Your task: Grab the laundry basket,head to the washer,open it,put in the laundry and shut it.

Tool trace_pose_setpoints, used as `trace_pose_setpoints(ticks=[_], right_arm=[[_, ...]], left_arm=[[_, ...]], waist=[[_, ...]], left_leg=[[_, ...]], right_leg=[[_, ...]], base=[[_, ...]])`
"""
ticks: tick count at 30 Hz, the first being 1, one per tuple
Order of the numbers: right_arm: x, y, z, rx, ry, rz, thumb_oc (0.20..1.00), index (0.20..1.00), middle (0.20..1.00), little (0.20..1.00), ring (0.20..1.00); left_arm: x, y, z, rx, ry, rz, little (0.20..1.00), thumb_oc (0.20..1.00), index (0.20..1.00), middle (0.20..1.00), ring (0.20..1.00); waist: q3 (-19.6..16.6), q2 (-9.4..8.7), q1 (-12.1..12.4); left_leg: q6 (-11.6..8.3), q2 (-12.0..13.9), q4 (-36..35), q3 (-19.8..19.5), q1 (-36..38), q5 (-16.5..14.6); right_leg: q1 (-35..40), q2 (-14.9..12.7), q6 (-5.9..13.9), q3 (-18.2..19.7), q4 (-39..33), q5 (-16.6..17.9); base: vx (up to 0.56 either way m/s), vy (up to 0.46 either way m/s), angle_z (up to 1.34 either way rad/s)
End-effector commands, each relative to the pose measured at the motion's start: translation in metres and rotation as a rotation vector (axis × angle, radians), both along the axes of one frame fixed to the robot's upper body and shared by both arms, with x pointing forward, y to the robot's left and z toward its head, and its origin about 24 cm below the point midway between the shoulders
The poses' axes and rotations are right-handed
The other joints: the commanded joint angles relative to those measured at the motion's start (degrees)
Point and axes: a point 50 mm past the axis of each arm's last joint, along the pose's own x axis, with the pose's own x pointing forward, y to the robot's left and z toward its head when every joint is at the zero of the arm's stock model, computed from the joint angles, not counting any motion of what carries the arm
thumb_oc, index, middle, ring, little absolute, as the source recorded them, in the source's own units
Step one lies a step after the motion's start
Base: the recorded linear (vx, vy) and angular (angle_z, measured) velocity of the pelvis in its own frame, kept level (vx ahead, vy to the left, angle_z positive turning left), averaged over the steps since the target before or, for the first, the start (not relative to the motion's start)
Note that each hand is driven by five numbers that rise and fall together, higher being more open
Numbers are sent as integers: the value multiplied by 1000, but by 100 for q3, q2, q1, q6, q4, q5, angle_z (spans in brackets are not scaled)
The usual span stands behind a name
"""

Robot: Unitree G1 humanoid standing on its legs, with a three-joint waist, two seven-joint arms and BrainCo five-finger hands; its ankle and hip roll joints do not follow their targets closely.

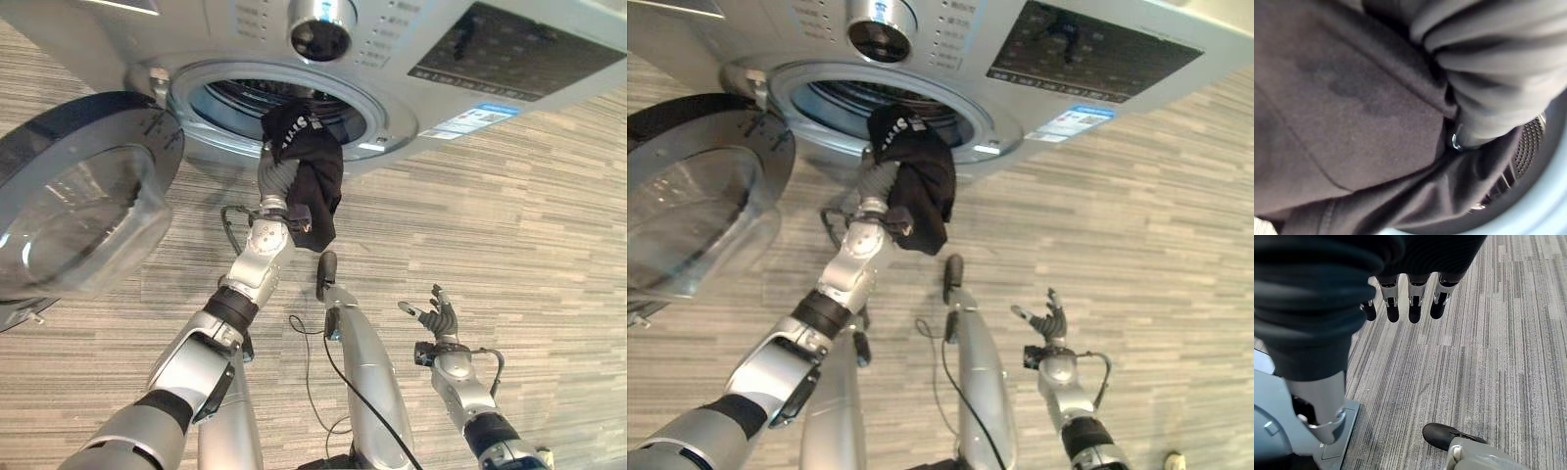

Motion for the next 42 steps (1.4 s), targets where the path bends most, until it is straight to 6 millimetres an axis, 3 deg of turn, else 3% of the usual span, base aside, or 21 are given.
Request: trace_pose_setpoints(ticks=[1, 2, 11, 12, 19, 22, 24, 25, 26, 27, 28, 29, 30, 33, 35, 36, 38, 39, 40, 41, 42], right_arm=[[-13, -10, -1, 9, -22, -36, 1000, 1000, 1000, 1000, 1000], [-12, -8, 2, 18, -45, -25, 1000, 1000, 1000, 1000, 1000], [-11, -8, 15, 24, -119, -1, 1000, 1000, 1000, 1000, 1000], [-11, -10, 17, 17, -129, 3, 1000, 1000, 1000, 1000, 1000], [-12, -10, 22, 26, -158, 12, 1000, 1000, 1000, 1000, 1000], [-9, -10, 30, 36, -194, 26, 1000, 1000, 1000, 1000, 1000], [-5, -12, 40, 25, -228, 34, 1000, 1000, 1000, 1000, 1000], [-4, -13, 41, 24, -230, 34, 1000, 1000, 1000, 1000, 1000], [-3, -14, 44, 15, -235, 34, 1000, 1000, 1000, 1000, 1000], [-1, -19, 48, -11, -243, 34, 1000, 1000, 1000, 1000, 1000], [0, -19, 49, -9, -245, 33, 1000, 1000, 1000, 1000, 1000], [-2, -25, 50, -39, -243, 36, 1000, 1000, 1000, 1000, 1000], [-2, -25, 51, -38, -243, 34, 1000, 1000, 1000, 1000, 1000], [-8, -36, 47, -72, -212, 18, 1000, 1000, 1000, 1000, 1000], [-11, -41, 48, -81, -210, 8, 1000, 1000, 1000, 1000, 1000], [-14, -42, 46, -91, -197, 16, 1000, 1000, 1000, 1000, 1000], [-16, -43, 43, -99, -181, 22, 1000, 1000, 1000, 1000, 1000], [-17, -42, 42, -94, -173, 38, 1000, 1000, 1000, 1000, 1000], [-18, -42, 41, -93, -171, 38, 1000, 1000, 1000, 1000, 1000], [-18, -43, 42, -90, -173, 40, 1000, 1000, 1000, 1000, 1000], [-18, -47, 44, -93, -178, 45, 1000, 1000, 1000, 1000, 1000]], left_arm=[[4, 7, 33, -64, -122, 23, 200, 200, 200, 200, 200], [8, 21, 52, -87, -160, 63, 200, 200, 200, 200, 200], [5, 57, 127, -172, -352, 161, 200, 200, 200, 200, 200], [3, 64, 145, -177, -394, 185, 200, 200, 200, 200, 200], [-3, 80, 181, -200, -457, 243, 200, 200, 200, 200, 200], [3, 109, 191, -192, -363, 371, 200, 200, 200, 200, 200], [-6, 135, 209, -354, -364, 424, 200, 200, 200, 200, 200], [-6, 136, 210, -357, -365, 423, 200, 200, 200, 200, 200], [-13, 133, 225, -387, -418, 396, 200, 200, 200, 200, 200], [-33, 108, 265, -360, -591, 278, 200, 200, 200, 200, 200], [-34, 107, 265, -359, -593, 278, 200, 200, 200, 200, 200], [-58, 79, 295, -349, -760, 148, 200, 200, 200, 200, 200], [-58, 77, 294, -349, -761, 147, 200, 200, 200, 200, 200], [-98, 38, 322, -387, -971, -56, 200, 200, 200, 200, 200], [-122, 13, 327, -411, -1081, -214, 200, 200, 200, 200, 200], [-131, -8, 315, -432, -1110, -336, 200, 200, 200, 200, 200], [-128, -18, 303, -437, -1089, -387, 200, 200, 200, 200, 200], [-110, -39, 278, -333, -983, -459, 200, 200, 200, 200, 200], [-110, -39, 278, -332, -981, -461, 200, 200, 200, 200, 200], [-97, -41, 268, -212, -931, -417, 322, 322, 322, 322, 322], [-80, -40, 258, 14, -871, -330, 633, 633, 633, 633, 633]], waist=[[-359, 116, -61], [-334, 70, -137], [-231, -64, -370], [-235, -90, -423], [-290, -117, -522], [-324, -129, -602], [-344, -80, -603], [-333, -84, -600], [-338, -61, -593], [-346, 17, -578], [-329, 1, -567], [-353, 24, -571], [-347, 17, -559], [-400, 36, -573], [-429, 43, -571], [-459, 60, -556], [-484, 88, -547], [-495, 107, -546], [-506, 107, -546], [-515, 127, -534], [-534, 171, -497]], left_leg=[[-393, 759, 297, 126, 90, -600], [-403, 858, 381, 139, 27, -660], [-477, 1262, 313, 232, -63, -714], [-518, 1381, 309, 231, -92, -707], [-619, 1692, 294, 277, -41, -724], [-667, 1856, 207, 358, 73, -714], [-689, 1930, 75, 448, 217, -704], [-691, 1932, 54, 466, 239, -699], [-689, 1930, 6, 492, 293, -693], [-698, 1933, -126, 556, 397, -653], [-699, 1932, -146, 566, 417, -644], [-703, 1931, -273, 591, 499, -598], [-705, 1930, -290, 596, 512, -589], [-708, 1932, -501, 615, 587, -521], [-730, 1908, -631, 621, 592, -458], [-757, 1868, -691, 590, 552, -413], [-768, 1842, -713, 559, 515, -385], [-792, 1797, -740, 507, 474, -345], [-793, 1796, -740, 502, 466, -343], [-793, 1780, -741, 481, 442, -331], [-794, 1756, -748, 461, 404, -302]], right_leg=[[-335, 59, 225, 537, 245, -637], [-436, 143, 246, 553, 250, -627], [-685, 376, 293, 508, 99, -549], [-749, 430, 295, 486, 87, -543], [-856, 660, 291, 457, 70, -524], [-872, 778, 287, 481, 49, -515], [-887, 841, 303, 518, 46, -525], [-884, 845, 302, 528, 44, -524], [-876, 850, 308, 537, 31, -526], [-847, 858, 313, 540, -11, -535], [-838, 859, 312, 543, -18, -533], [-799, 887, 304, 548, -76, -545], [-793, 888, 302, 549, -81, -543], [-780, 918, 299, 552, -162, -531], [-783, 914, 293, 536, -236, -515], [-801, 898, 283, 509, -296, -491], [-812, 885, 279, 486, -312, -486], [-816, 875, 259, 472, -344, -471], [-819, 873, 258, 468, -346, -471], [-821, 865, 250, 461, -359, -456], [-826, 846, 243, 447, -375, -433]], base=[[13, -45, -32], [13, -52, -26], [32, -93, -22], [32, -123, -20], [56, -104, -16], [61, -71, -11], [91, -56, -15], [83, -47, -19], [83, -76, -20], [81, -75, -19], [94, -112, -9], [36, -57, 0], [60, -83, 6], [52, -74, 7], [45, -102, 10], [31, -97, 14], [9, -63, 17], [-3, -40, 18], [-13, -21, 19], [-17, 6, 17], [-16, 6, 16]])
